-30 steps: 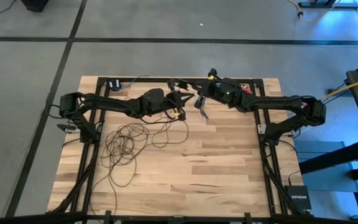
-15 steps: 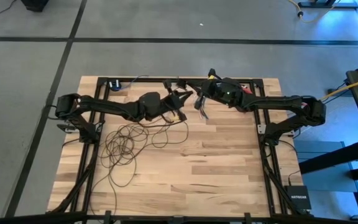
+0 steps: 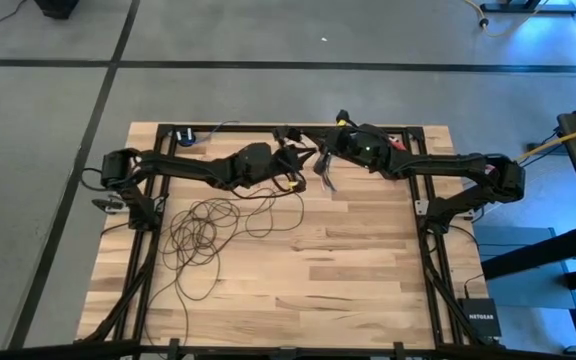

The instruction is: Coiling cords

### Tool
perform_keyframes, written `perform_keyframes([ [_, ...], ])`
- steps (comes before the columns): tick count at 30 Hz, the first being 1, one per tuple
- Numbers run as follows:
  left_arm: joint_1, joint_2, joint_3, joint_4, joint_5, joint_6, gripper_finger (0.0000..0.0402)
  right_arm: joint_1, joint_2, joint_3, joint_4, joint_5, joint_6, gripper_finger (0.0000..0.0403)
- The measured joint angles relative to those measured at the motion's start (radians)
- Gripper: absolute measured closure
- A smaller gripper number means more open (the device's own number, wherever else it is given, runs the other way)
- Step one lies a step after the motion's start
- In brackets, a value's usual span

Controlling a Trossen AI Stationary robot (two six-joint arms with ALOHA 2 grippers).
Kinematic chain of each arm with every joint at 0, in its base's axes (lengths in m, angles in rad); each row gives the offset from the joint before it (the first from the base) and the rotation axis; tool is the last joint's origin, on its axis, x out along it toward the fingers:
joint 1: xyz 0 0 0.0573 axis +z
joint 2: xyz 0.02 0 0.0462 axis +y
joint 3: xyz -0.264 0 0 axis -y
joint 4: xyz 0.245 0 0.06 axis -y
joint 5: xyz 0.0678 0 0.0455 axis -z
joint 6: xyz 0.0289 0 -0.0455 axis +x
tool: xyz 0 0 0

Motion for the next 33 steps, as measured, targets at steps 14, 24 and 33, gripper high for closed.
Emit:
perform_keyframes([
  [14, -0.015, 0.013, 0.0, -0.096, -0.215, 0.191, 0.0396, 0.003, 0.002, -0.001, 0.005, -0.001, -0.002, 0.0402],
  [24, -0.027, 0.013, -0.002, -0.002, -0.241, 0.303, 0.0372, 0.003, 0.0, 0.003, 0.02, 0.001, 0.002, 0.0402],
  [33, -0.081, 0.013, -0.003, -0.002, -0.298, 0.357, 0.0271, 0.003, -0.002, 0.005, 0.02, 0.006, 0.002, 0.0402],
])
